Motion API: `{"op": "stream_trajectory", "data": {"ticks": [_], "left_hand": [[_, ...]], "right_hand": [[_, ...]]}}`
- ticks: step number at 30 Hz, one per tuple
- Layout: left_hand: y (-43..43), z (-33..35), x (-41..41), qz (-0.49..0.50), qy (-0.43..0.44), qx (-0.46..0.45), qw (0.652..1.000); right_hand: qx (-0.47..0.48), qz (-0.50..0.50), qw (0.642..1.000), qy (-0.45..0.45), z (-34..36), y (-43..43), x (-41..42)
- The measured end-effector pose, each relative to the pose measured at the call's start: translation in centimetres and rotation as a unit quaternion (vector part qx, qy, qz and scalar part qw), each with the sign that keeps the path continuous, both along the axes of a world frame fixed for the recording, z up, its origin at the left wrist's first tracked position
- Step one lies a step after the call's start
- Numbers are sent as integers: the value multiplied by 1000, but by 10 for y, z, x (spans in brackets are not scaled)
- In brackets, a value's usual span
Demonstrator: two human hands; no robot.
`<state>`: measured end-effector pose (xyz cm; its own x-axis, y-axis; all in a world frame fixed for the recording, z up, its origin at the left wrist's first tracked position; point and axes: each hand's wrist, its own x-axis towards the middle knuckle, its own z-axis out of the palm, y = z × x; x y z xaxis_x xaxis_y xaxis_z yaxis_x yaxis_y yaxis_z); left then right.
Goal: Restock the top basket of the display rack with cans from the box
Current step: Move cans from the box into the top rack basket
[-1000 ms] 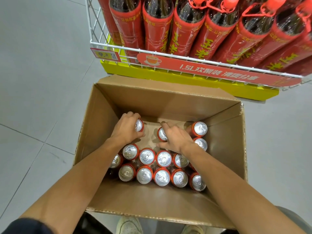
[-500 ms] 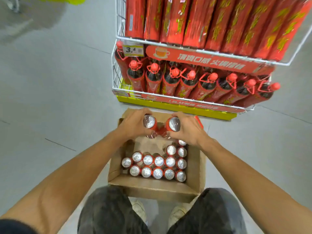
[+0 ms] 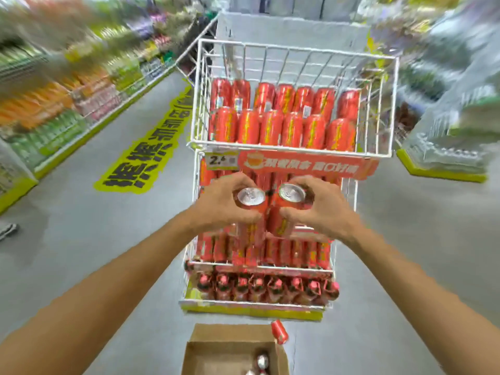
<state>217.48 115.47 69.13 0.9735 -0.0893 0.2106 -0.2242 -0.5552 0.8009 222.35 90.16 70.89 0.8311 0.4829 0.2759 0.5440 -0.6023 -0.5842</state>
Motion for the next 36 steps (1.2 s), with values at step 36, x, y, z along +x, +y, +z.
{"op": "stream_trajectory", "data": {"ticks": [36], "left_hand": [[66,99,230,299,16,-36,954]], "right_hand": [[69,54,992,90,84,114,274]]}}
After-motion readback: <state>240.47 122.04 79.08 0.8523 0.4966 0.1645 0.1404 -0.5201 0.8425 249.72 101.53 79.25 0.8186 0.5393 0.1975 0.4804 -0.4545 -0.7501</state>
